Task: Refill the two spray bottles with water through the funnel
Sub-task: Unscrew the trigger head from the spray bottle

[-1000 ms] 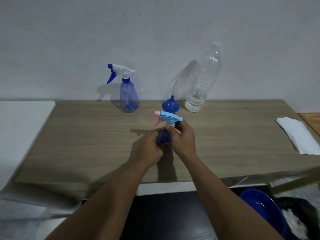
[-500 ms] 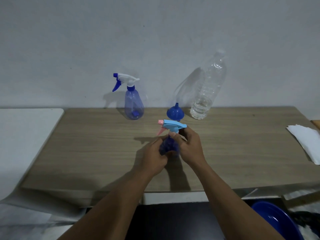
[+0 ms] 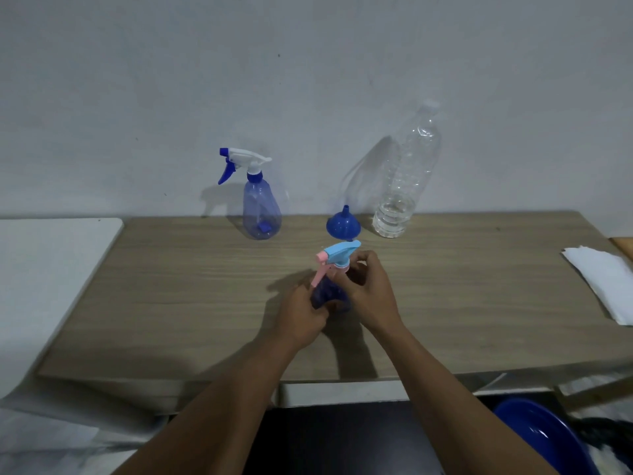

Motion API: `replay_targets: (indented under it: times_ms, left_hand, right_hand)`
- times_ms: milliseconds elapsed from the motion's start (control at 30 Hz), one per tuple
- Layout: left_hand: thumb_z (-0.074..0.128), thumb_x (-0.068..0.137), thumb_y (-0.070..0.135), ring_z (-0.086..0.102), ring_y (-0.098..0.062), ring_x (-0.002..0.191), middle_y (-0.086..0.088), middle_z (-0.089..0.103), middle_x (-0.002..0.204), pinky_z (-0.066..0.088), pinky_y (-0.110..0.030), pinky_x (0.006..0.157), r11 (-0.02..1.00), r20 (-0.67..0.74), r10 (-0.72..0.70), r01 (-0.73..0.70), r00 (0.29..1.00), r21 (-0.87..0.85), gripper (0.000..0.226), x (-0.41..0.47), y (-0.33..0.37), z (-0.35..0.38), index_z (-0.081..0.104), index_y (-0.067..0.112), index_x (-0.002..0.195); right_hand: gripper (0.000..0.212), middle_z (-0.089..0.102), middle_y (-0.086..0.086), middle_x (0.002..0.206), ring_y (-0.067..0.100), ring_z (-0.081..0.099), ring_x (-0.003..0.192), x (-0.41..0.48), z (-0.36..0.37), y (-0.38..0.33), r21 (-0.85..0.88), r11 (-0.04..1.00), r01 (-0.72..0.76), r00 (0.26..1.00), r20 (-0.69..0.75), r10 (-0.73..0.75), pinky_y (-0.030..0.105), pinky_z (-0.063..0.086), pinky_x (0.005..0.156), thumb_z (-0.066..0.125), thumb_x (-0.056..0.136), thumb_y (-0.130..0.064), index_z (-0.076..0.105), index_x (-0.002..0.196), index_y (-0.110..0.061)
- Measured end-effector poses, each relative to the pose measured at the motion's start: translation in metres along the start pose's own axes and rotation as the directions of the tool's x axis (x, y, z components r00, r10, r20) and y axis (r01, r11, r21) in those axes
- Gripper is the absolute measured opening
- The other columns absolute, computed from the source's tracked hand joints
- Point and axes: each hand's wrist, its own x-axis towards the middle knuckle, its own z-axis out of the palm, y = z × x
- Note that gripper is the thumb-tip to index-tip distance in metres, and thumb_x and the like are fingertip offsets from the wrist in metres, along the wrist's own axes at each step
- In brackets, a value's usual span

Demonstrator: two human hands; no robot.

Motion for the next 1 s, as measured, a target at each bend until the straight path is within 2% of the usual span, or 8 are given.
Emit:
replay_targets:
  times_ms: [133, 233, 400, 533, 600, 733, 900, 1000]
  left_hand:
    - [0.077, 0.082, 0.011, 0.057, 0.016, 0.088, 0.018, 0.065, 0.107, 0.041, 0.001, 0.076, 0.998, -0.001, 0.063, -0.063, 0.998, 0.021, 0.051, -0.003, 0.006, -0.004, 0.061, 0.025, 0.128]
    - [0.080, 0.081, 0.018, 0.062, 0.009, 0.092, 0.014, 0.068, 0.109, 0.043, -0.001, 0.075, 0.997, -0.001, 0.072, -0.072, 0.997, 0.020, 0.048, -0.003, 0.007, -0.003, 0.063, 0.026, 0.125]
    - [0.078, 0.082, 0.017, 0.060, 0.009, 0.097, 0.018, 0.064, 0.112, 0.043, 0.001, 0.077, 0.998, 0.006, 0.068, -0.068, 0.998, 0.001, 0.053, -0.004, 0.009, -0.006, 0.059, 0.027, 0.131]
    - [0.079, 0.082, 0.016, 0.064, 0.000, 0.101, 0.017, 0.067, 0.114, 0.052, -0.013, 0.083, 0.998, 0.010, 0.060, -0.060, 0.998, -0.012, 0.055, -0.004, 0.007, -0.003, 0.059, 0.032, 0.130]
    - [0.079, 0.082, 0.016, 0.062, 0.003, 0.097, 0.019, 0.065, 0.112, 0.049, -0.010, 0.082, 0.998, 0.004, 0.060, -0.060, 0.998, -0.001, 0.054, -0.005, 0.009, -0.004, 0.059, 0.031, 0.129]
    - [0.080, 0.081, 0.014, 0.064, -0.001, 0.102, 0.017, 0.066, 0.112, 0.050, -0.012, 0.083, 0.997, -0.010, 0.076, -0.077, 0.997, -0.019, 0.055, -0.006, 0.010, -0.003, 0.060, 0.028, 0.129]
    - [0.078, 0.082, 0.012, 0.062, 0.010, 0.093, 0.017, 0.066, 0.109, 0.049, -0.007, 0.080, 0.999, 0.002, 0.054, -0.054, 0.999, 0.000, 0.053, -0.006, 0.011, -0.002, 0.060, 0.024, 0.131]
    - [0.076, 0.083, 0.012, 0.057, 0.015, 0.092, 0.016, 0.063, 0.112, 0.041, 0.002, 0.075, 0.998, 0.001, 0.065, -0.065, 0.998, 0.020, 0.057, -0.006, 0.011, -0.003, 0.057, 0.025, 0.135]
  right_hand:
    - [0.018, 0.072, -0.002, 0.095, 0.016, 0.070, 0.091, 0.000, 0.003, 0.001, -0.061, 0.997, 0.041, 0.999, 0.019, -0.040, 0.053, 0.058, 0.083, 0.066, 0.095, -0.020, 0.063, 0.112, -0.023]
    - [0.038, 0.075, 0.001, 0.100, 0.017, 0.072, 0.094, 0.000, 0.003, 0.003, -0.027, 1.000, -0.005, 1.000, 0.009, 0.005, 0.046, 0.060, 0.084, 0.074, 0.090, -0.025, 0.052, 0.121, -0.027]
    - [0.025, 0.071, -0.004, 0.103, 0.015, 0.070, 0.099, 0.003, 0.000, 0.003, -0.067, 0.996, 0.051, 0.998, 0.039, -0.049, 0.036, 0.060, 0.084, 0.067, 0.096, -0.016, 0.060, 0.119, -0.021]
    - [0.036, 0.075, 0.002, 0.104, 0.017, 0.073, 0.097, 0.001, -0.002, 0.004, -0.009, 1.000, -0.021, 0.999, 0.035, 0.021, 0.042, 0.062, 0.081, 0.071, 0.093, -0.024, 0.053, 0.123, -0.025]
    - [0.027, 0.074, 0.002, 0.105, 0.017, 0.072, 0.097, 0.002, -0.002, 0.003, -0.022, 1.000, -0.009, 0.999, 0.035, 0.010, 0.044, 0.062, 0.081, 0.069, 0.095, -0.025, 0.054, 0.118, -0.024]
    - [0.021, 0.073, -0.003, 0.104, 0.011, 0.069, 0.099, 0.001, -0.005, 0.000, -0.055, 0.997, 0.050, 0.997, 0.060, -0.047, 0.032, 0.057, 0.086, 0.059, 0.100, -0.017, 0.064, 0.120, -0.017]
    - [0.021, 0.073, -0.004, 0.105, 0.012, 0.070, 0.099, 0.002, -0.003, 0.001, -0.077, 0.997, 0.002, 0.999, 0.039, 0.001, 0.043, 0.059, 0.087, 0.066, 0.096, -0.025, 0.060, 0.116, -0.025]
    - [0.032, 0.071, -0.004, 0.110, 0.013, 0.069, 0.104, 0.001, -0.006, 0.000, -0.073, 0.997, 0.025, 0.997, 0.074, -0.020, 0.044, 0.059, 0.090, 0.063, 0.097, -0.021, 0.058, 0.129, -0.024]
